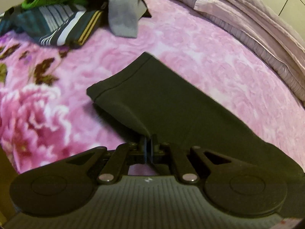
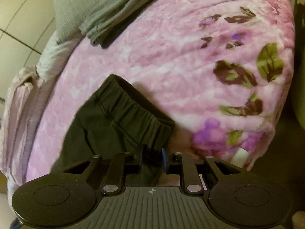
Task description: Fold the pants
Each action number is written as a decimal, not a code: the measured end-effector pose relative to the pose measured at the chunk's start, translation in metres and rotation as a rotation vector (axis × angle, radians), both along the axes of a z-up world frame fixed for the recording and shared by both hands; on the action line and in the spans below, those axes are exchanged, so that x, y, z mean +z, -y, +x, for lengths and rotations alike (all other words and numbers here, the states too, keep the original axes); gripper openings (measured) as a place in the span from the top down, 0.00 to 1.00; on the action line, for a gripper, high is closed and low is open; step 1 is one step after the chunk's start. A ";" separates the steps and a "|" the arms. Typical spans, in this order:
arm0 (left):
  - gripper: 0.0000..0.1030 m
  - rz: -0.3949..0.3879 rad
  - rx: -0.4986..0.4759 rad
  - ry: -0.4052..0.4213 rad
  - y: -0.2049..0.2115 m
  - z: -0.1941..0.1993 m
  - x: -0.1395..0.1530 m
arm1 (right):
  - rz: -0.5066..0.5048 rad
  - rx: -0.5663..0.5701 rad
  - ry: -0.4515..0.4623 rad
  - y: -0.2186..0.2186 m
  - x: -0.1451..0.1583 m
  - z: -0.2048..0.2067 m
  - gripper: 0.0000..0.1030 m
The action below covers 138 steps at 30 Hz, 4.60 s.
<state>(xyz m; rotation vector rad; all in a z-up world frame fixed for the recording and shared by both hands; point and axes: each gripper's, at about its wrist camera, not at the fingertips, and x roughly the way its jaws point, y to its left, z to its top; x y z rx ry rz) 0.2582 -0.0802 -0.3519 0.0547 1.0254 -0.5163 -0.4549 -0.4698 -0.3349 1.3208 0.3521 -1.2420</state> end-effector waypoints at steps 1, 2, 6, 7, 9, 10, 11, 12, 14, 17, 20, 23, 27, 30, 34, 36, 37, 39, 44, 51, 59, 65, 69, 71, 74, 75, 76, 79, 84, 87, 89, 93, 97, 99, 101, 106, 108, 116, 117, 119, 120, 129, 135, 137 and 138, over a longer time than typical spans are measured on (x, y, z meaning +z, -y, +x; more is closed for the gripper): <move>0.97 0.004 -0.003 0.002 0.001 0.000 -0.001 | -0.004 0.012 0.000 0.000 -0.001 -0.001 0.84; 0.96 0.010 -0.009 0.002 0.002 0.000 -0.002 | -0.001 0.016 0.001 -0.001 -0.003 -0.001 0.83; 0.92 0.054 -0.011 0.014 -0.001 -0.009 0.001 | 0.037 -0.012 -0.027 0.001 -0.005 -0.004 0.56; 0.87 0.062 -0.014 0.007 -0.001 -0.011 0.004 | 0.043 -0.021 -0.034 -0.002 -0.002 -0.005 0.50; 0.82 0.074 -0.022 -0.002 -0.001 -0.017 0.012 | 0.019 -0.039 0.006 -0.009 0.002 -0.012 0.50; 0.82 0.079 -0.032 0.005 -0.002 -0.022 0.017 | 0.003 -0.058 0.037 -0.011 0.002 -0.015 0.50; 0.82 0.082 -0.045 0.010 -0.002 -0.026 0.021 | -0.005 -0.079 0.060 -0.012 0.000 -0.018 0.51; 0.82 0.084 -0.058 0.014 -0.002 -0.031 0.025 | -0.011 -0.090 0.076 -0.012 -0.002 -0.019 0.52; 0.82 0.098 -0.071 0.024 0.001 -0.039 0.031 | -0.022 -0.075 0.061 -0.009 -0.010 -0.015 0.83; 0.82 0.085 -0.105 0.016 0.012 -0.053 0.041 | -0.025 -0.042 -0.017 -0.005 -0.010 -0.005 0.79; 0.82 0.050 -0.218 0.014 0.044 -0.072 0.052 | -0.041 -0.029 -0.163 -0.005 0.013 0.000 0.55; 0.82 0.014 -0.406 0.010 0.097 -0.095 0.057 | -0.155 0.009 -0.260 -0.001 0.034 0.002 0.47; 0.76 -0.074 -0.648 -0.080 0.190 -0.133 0.048 | -0.198 0.135 -0.205 0.033 0.040 0.014 0.40; 0.71 -0.132 -0.783 -0.172 0.257 -0.165 0.038 | -0.213 0.219 -0.159 0.064 0.036 0.031 0.35; 0.60 -0.173 -0.870 -0.280 0.321 -0.194 0.025 | -0.175 0.256 -0.110 0.098 0.016 0.046 0.33; 0.59 -0.164 -0.898 -0.335 0.348 -0.202 0.016 | -0.134 0.255 -0.072 0.111 0.004 0.048 0.33; 0.58 -0.163 -0.910 -0.366 0.358 -0.205 0.010 | -0.119 0.253 -0.048 0.114 0.000 0.046 0.33; 0.57 -0.155 -0.937 -0.417 0.372 -0.210 0.000 | -0.111 0.246 0.008 0.118 -0.007 0.042 0.33; 0.67 -0.121 -0.985 -0.483 0.385 -0.223 -0.020 | -0.130 0.279 0.090 0.123 -0.012 0.037 0.64; 1.00 -0.266 -0.892 -0.351 0.373 -0.224 -0.025 | -0.270 0.347 -0.093 0.102 -0.004 0.051 0.96; 1.00 -0.110 -0.870 -0.063 0.388 -0.245 -0.047 | -0.279 0.351 -0.319 0.103 -0.010 0.077 0.73; 0.98 -0.203 -0.842 -0.004 0.363 -0.237 -0.003 | -0.370 0.301 -0.551 0.080 0.031 0.079 0.48; 0.97 -0.220 -0.802 0.047 0.296 -0.227 0.030 | -0.418 0.365 -0.491 0.033 0.053 0.081 0.48; 0.97 -0.184 -0.787 0.058 0.253 -0.228 0.036 | -0.420 0.430 -0.474 0.005 0.054 0.091 0.48; 0.96 -0.115 -0.731 0.049 0.199 -0.230 0.032 | -0.406 0.519 -0.473 -0.033 0.043 0.109 0.48; 0.96 -0.098 -0.707 0.043 0.184 -0.231 0.028 | -0.397 0.545 -0.470 -0.042 0.036 0.114 0.48; 0.96 -0.075 -0.689 0.041 0.170 -0.231 0.023 | -0.386 0.568 -0.475 -0.049 0.028 0.119 0.48; 0.94 0.006 -0.669 0.044 0.150 -0.232 -0.002 | -0.293 0.636 -0.539 -0.053 -0.008 0.133 0.48; 0.94 0.025 -0.663 0.102 0.137 -0.223 -0.009 | -0.262 0.645 -0.541 -0.045 -0.017 0.138 0.48; 0.94 0.009 -0.618 0.113 0.122 -0.197 -0.011 | -0.257 0.658 -0.539 -0.040 -0.017 0.139 0.48; 0.94 0.026 -0.569 0.140 0.107 -0.171 -0.015 | -0.257 0.656 -0.538 -0.043 -0.017 0.138 0.47; 0.96 0.087 -0.450 0.195 0.071 -0.104 -0.017 | -0.257 0.648 -0.549 -0.045 -0.017 0.139 0.47; 0.96 0.158 -0.276 0.243 0.038 -0.031 -0.012 | -0.254 0.630 -0.554 -0.048 -0.017 0.140 0.45; 0.96 0.174 -0.207 0.250 0.021 -0.005 -0.010 | -0.255 0.617 -0.557 -0.049 -0.017 0.142 0.43; 0.97 0.159 -0.185 0.238 0.014 0.011 -0.009 | -0.261 0.598 -0.563 -0.052 -0.017 0.143 0.42; 0.88 0.154 -0.261 0.227 0.029 -0.008 0.015 | -0.303 0.521 -0.607 -0.061 -0.013 0.149 0.41; 0.71 0.104 -0.330 0.239 0.034 -0.031 0.026 | -0.356 0.444 -0.597 -0.073 -0.008 0.151 0.41; 0.52 0.127 -0.619 0.338 0.066 -0.081 0.011 | -0.521 0.365 -0.522 -0.131 -0.018 0.178 0.35; 0.49 0.136 -0.630 0.338 0.064 -0.082 0.007 | -0.537 0.357 -0.536 -0.141 -0.015 0.181 0.35; 0.48 0.113 -0.668 0.333 0.055 -0.086 0.003 | -0.559 0.314 -0.527 -0.170 -0.006 0.186 0.35; 0.46 0.090 -0.705 0.325 0.048 -0.089 0.003 | -0.552 0.289 -0.511 -0.188 -0.001 0.188 0.35; 0.27 -0.079 -0.840 0.255 -0.029 -0.113 0.042 | -0.488 0.253 -0.468 -0.333 0.058 0.217 0.30; 0.25 -0.120 -0.846 0.274 -0.080 -0.132 0.068 | -0.553 0.275 -0.488 -0.388 0.083 0.234 0.28; 0.20 -0.122 -0.832 0.289 -0.094 -0.139 0.075 | -0.562 0.282 -0.483 -0.403 0.086 0.237 0.28; 0.19 -0.122 -0.831 0.293 -0.101 -0.143 0.078 | -0.565 0.285 -0.484 -0.409 0.088 0.238 0.28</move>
